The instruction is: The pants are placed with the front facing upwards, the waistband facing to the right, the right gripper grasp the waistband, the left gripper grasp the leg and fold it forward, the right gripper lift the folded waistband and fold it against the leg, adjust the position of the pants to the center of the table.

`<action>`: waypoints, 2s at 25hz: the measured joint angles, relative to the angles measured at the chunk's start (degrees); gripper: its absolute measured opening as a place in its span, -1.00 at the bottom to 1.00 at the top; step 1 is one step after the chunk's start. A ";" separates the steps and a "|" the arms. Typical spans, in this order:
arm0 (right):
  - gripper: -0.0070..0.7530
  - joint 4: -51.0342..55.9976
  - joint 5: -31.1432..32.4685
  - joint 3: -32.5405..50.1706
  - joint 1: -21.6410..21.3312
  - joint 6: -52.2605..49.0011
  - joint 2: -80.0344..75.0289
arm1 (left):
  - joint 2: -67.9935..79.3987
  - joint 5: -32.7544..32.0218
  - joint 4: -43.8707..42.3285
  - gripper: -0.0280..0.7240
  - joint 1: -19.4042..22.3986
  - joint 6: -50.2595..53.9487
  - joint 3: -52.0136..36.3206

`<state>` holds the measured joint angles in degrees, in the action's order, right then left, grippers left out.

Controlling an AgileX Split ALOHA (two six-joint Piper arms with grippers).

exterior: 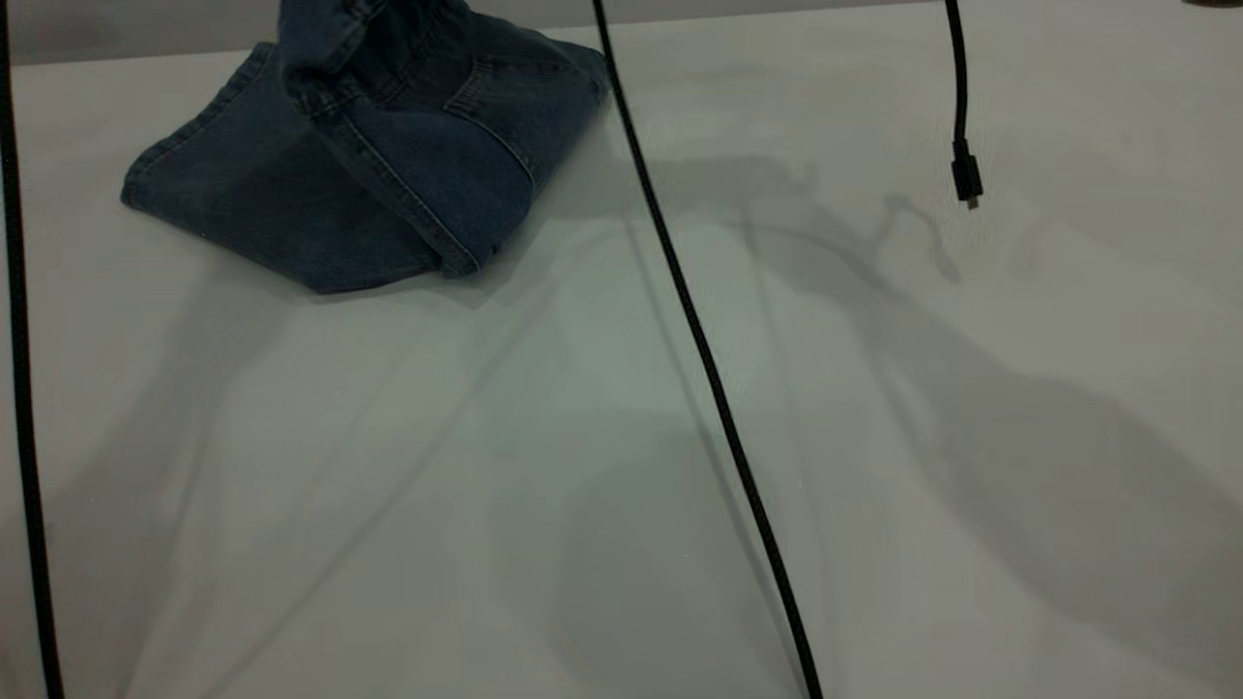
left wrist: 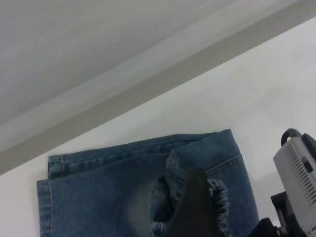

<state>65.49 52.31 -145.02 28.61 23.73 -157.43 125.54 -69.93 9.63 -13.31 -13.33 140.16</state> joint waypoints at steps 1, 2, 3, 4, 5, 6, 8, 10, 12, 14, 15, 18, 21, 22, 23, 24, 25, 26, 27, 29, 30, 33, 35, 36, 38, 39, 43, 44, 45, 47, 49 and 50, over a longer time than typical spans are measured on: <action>-0.78 0.33 -0.79 0.00 0.19 0.59 0.00 | 0.00 0.00 0.00 0.51 0.00 0.00 0.00; -0.78 0.66 -0.84 0.00 0.34 1.09 0.00 | 0.00 0.00 0.00 0.51 0.00 0.00 0.00; -0.78 0.92 -1.12 0.00 0.69 1.12 0.00 | 0.00 0.00 0.00 0.51 0.00 0.00 0.00; -0.78 0.86 -1.83 0.00 1.11 1.47 0.00 | 0.00 0.00 0.00 0.51 0.00 0.05 0.00; -0.78 0.91 -1.94 0.00 1.48 2.14 0.00 | 0.00 0.00 0.00 0.51 0.00 0.05 0.00; -0.78 1.11 -2.52 0.00 2.02 2.48 -0.11 | 0.00 -0.10 0.06 0.51 0.00 0.05 0.00; -0.78 1.74 -3.98 0.00 2.68 2.53 -0.39 | 0.00 -0.10 0.05 0.51 0.00 0.05 0.00; -0.77 1.54 -6.01 0.00 3.56 2.33 -0.58 | 0.00 -0.10 0.05 0.51 0.00 0.05 0.00; -0.77 1.37 -7.32 0.00 4.39 2.58 -0.58 | 0.00 -0.10 0.29 0.51 0.00 0.05 0.00; -0.77 1.39 -8.51 0.00 4.66 3.38 -0.58 | 0.00 -0.10 0.71 0.51 0.00 0.05 0.00; -0.76 1.39 -8.77 0.00 4.66 3.46 -0.58 | 0.00 -0.10 1.03 0.51 0.00 0.05 0.00; -0.71 1.35 -10.26 0.00 4.60 3.65 -0.58 | 0.00 0.01 1.01 0.51 0.00 0.05 0.00; -0.50 1.22 -10.36 0.00 4.60 3.99 -0.58 | 0.00 0.01 1.01 0.51 0.00 0.05 0.00; -0.39 1.22 -10.54 0.00 4.60 3.99 -0.58 | 0.00 0.01 1.01 0.51 0.00 0.05 0.00; -0.26 1.22 -10.75 0.00 4.74 3.99 -0.58 | 0.00 0.01 1.01 0.51 0.00 0.05 0.00; -0.12 1.28 -11.49 0.00 4.97 3.99 -0.58 | 0.00 0.01 1.01 0.51 0.00 0.05 0.00; -0.01 1.41 -11.91 0.00 5.11 3.99 -0.58 | 0.00 0.01 1.01 0.51 0.00 0.05 0.00; 0.13 1.82 -12.02 0.00 5.19 3.99 -0.58 | 0.00 0.01 1.01 0.51 0.00 0.05 0.00; 0.26 2.28 -12.37 0.00 5.40 3.93 -0.58 | 0.00 0.01 1.01 0.51 0.00 0.05 0.00; 0.46 2.24 -13.00 0.00 5.68 3.82 -0.58 | 0.00 0.01 0.89 0.51 0.00 0.05 0.00; 0.54 2.17 -12.92 0.00 5.68 3.82 -0.58 | 0.00 0.01 0.88 0.51 0.00 0.05 0.00; 0.65 0.83 -11.99 0.00 5.46 3.82 -0.58 | 0.00 -0.06 0.93 0.51 0.00 0.05 0.00; 0.65 -0.22 -10.59 0.00 4.74 3.83 -0.58 | 0.00 -0.06 0.86 0.51 0.00 0.05 0.00; 0.64 -0.73 -9.86 0.00 4.30 3.75 -0.58 | 0.00 -0.06 0.60 0.51 0.00 0.05 0.00; 0.61 -2.29 -7.74 0.00 2.93 3.27 -0.52 | 0.00 -0.06 0.01 0.51 0.00 0.05 0.00; 0.60 -3.27 -6.41 0.00 2.22 3.09 -0.44 | 0.00 -0.06 -0.60 0.51 0.00 0.05 0.00; 0.58 -6.64 -1.62 0.00 -1.97 0.80 0.22 | 0.00 -0.06 -2.36 0.51 0.00 0.25 -0.05; 0.58 -7.42 -0.71 0.00 -3.27 0.17 0.61 | 0.00 0.03 -2.39 0.51 0.00 0.25 -0.22; 0.58 -8.28 0.42 0.00 -4.61 -0.15 0.97 | 0.00 0.01 -2.39 0.51 0.00 0.25 -0.56; 0.58 -10.82 2.23 -0.05 -7.07 -1.02 1.80 | 0.00 0.08 -2.25 0.51 0.00 0.25 -1.43; 0.58 -13.92 3.53 -0.38 -9.69 -3.19 2.73 | 0.00 0.02 -2.25 0.51 0.00 0.25 -2.77; 0.58 -15.98 4.45 -0.80 -10.73 -4.55 3.07 | 0.00 0.08 -2.32 0.51 0.00 0.25 -3.61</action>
<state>49.51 56.76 -145.82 17.88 19.18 -154.36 125.54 -69.85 7.31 -13.31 -13.08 136.55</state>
